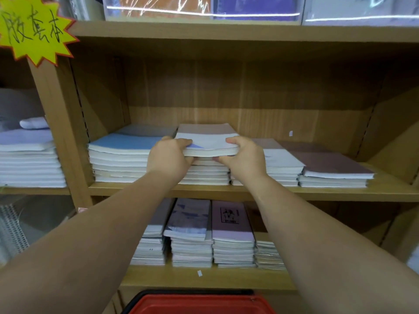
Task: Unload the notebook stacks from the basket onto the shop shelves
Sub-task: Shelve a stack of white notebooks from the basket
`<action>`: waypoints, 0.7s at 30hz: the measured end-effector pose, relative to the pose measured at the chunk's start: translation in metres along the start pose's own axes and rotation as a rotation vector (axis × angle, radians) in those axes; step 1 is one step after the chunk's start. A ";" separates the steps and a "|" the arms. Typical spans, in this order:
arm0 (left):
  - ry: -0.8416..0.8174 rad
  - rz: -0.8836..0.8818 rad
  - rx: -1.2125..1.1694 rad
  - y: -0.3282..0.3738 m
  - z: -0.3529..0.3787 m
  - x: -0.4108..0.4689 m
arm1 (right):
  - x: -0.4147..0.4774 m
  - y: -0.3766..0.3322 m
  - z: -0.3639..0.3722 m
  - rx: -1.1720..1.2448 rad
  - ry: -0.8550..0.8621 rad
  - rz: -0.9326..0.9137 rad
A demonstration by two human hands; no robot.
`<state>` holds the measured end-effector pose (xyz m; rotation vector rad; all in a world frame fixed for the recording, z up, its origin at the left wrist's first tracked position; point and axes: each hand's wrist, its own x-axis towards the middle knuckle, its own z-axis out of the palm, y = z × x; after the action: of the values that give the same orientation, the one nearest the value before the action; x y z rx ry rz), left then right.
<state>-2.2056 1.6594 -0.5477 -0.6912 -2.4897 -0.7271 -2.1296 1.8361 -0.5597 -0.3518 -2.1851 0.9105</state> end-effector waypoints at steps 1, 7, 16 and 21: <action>0.015 0.006 -0.025 0.004 -0.001 -0.003 | -0.001 0.002 -0.008 0.015 0.001 0.005; 0.077 0.112 -0.106 0.063 0.007 -0.008 | -0.001 0.034 -0.075 -0.067 0.121 -0.080; -0.089 0.326 0.124 0.126 0.055 -0.003 | -0.011 0.100 -0.141 -0.341 0.086 0.017; -0.212 0.363 0.428 0.112 0.078 0.001 | -0.016 0.116 -0.136 -0.425 -0.020 -0.029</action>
<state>-2.1639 1.7878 -0.5652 -1.0524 -2.4790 0.0142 -2.0241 1.9791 -0.5839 -0.5111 -2.3885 0.4271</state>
